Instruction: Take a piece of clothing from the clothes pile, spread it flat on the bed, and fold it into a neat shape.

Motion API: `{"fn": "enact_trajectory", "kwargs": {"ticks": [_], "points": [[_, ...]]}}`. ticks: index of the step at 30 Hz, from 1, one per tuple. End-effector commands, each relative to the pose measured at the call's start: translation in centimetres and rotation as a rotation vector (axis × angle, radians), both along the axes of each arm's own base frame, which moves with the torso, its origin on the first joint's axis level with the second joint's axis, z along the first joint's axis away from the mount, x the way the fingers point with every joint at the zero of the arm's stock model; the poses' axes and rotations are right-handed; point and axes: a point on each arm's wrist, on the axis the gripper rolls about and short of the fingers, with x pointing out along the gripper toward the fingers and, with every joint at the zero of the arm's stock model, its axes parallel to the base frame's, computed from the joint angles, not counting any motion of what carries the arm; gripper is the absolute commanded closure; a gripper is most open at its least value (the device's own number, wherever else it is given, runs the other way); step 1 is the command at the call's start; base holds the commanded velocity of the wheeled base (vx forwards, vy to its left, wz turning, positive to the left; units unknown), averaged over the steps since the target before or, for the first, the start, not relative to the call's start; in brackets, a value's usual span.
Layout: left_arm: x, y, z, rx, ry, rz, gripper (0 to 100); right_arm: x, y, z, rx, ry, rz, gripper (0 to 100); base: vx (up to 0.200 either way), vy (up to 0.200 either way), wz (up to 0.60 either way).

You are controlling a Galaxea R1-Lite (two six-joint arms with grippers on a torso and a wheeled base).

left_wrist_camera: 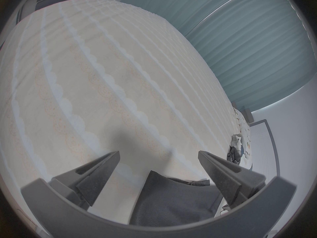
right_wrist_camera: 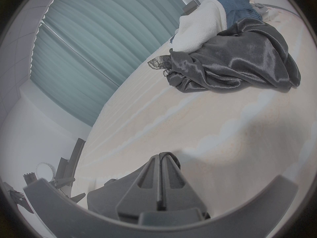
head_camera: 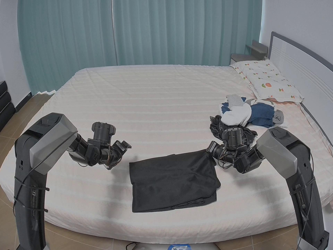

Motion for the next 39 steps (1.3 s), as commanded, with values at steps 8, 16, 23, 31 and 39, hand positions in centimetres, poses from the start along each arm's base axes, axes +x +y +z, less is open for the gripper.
{"fn": "enact_trajectory", "kwargs": {"ticks": [8,16,23,31,39], "points": [[0.0,0.0,-0.2,0.001,0.002,0.001,0,0.0,-0.1,-0.3,-0.005,0.003,-0.009,100,0.0,0.0,0.0],[0.0,0.0,-0.2,0.002,0.002,0.0,0,-0.1,-0.3,0.2,0.013,-0.008,-0.025,0,0.0,0.0,0.0],[-0.2,-0.5,-0.3,0.009,0.005,-0.029,0,-2.3,-1.8,2.8,0.009,0.017,-0.061,0,0.0,0.0,0.0],[-0.7,-2.9,-2.3,0.117,0.014,-0.164,0,-7.2,-3.0,3.7,0.01,0.068,-0.032,0,0.0,0.0,0.0],[-0.6,-4.1,-2.2,0.111,0.001,-0.194,0,-8.1,-3.2,2.8,0.023,0.105,-0.027,0,0.0,0.0,0.0]]}}
